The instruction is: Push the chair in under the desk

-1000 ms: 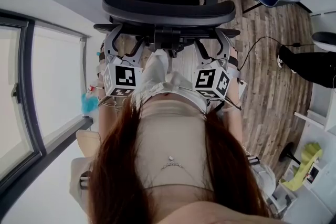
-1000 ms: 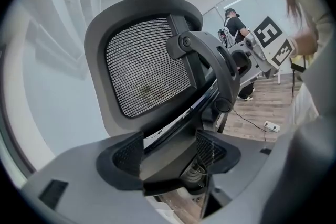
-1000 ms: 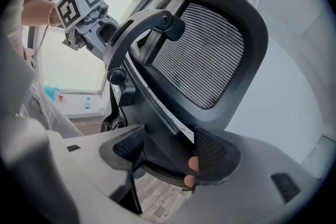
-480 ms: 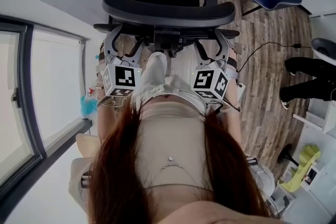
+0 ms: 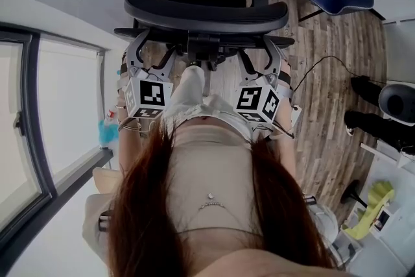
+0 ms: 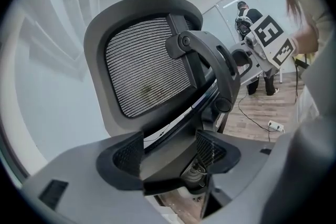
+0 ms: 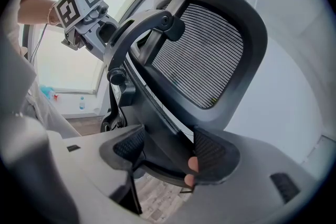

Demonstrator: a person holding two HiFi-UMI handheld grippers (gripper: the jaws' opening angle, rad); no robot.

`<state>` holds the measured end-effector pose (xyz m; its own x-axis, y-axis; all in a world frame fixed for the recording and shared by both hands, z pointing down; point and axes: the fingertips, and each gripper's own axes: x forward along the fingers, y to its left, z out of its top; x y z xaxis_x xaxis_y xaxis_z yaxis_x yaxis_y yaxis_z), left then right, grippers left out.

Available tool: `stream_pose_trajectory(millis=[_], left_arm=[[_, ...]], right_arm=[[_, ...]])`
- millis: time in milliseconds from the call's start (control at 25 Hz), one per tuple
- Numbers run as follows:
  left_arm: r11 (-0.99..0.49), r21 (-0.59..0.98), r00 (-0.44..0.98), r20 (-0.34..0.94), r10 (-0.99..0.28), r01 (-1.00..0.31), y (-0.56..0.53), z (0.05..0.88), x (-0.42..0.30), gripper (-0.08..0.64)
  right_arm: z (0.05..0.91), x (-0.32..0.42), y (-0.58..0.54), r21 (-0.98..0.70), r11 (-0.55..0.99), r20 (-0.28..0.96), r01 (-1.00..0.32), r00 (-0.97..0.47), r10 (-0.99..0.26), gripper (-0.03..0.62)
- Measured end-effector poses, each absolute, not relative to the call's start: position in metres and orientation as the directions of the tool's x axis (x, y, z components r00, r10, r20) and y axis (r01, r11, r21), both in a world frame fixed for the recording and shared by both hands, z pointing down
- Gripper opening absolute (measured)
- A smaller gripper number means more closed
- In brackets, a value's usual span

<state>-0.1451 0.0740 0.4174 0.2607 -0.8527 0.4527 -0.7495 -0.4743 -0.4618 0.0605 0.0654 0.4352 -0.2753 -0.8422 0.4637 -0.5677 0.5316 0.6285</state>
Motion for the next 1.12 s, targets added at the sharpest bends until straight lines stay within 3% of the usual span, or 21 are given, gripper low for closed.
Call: stream_pose_trajectory(millis=[1120], left_arm=[[-0.484,-0.458,0.278,0.447,-0.850,-0.745,0.042,0.417,-0.145,0.301]], right_arm=[[0.435,0.061,0.034,0.626,0.523,0.464,-0.578,-0.264,-0.846,0.293]])
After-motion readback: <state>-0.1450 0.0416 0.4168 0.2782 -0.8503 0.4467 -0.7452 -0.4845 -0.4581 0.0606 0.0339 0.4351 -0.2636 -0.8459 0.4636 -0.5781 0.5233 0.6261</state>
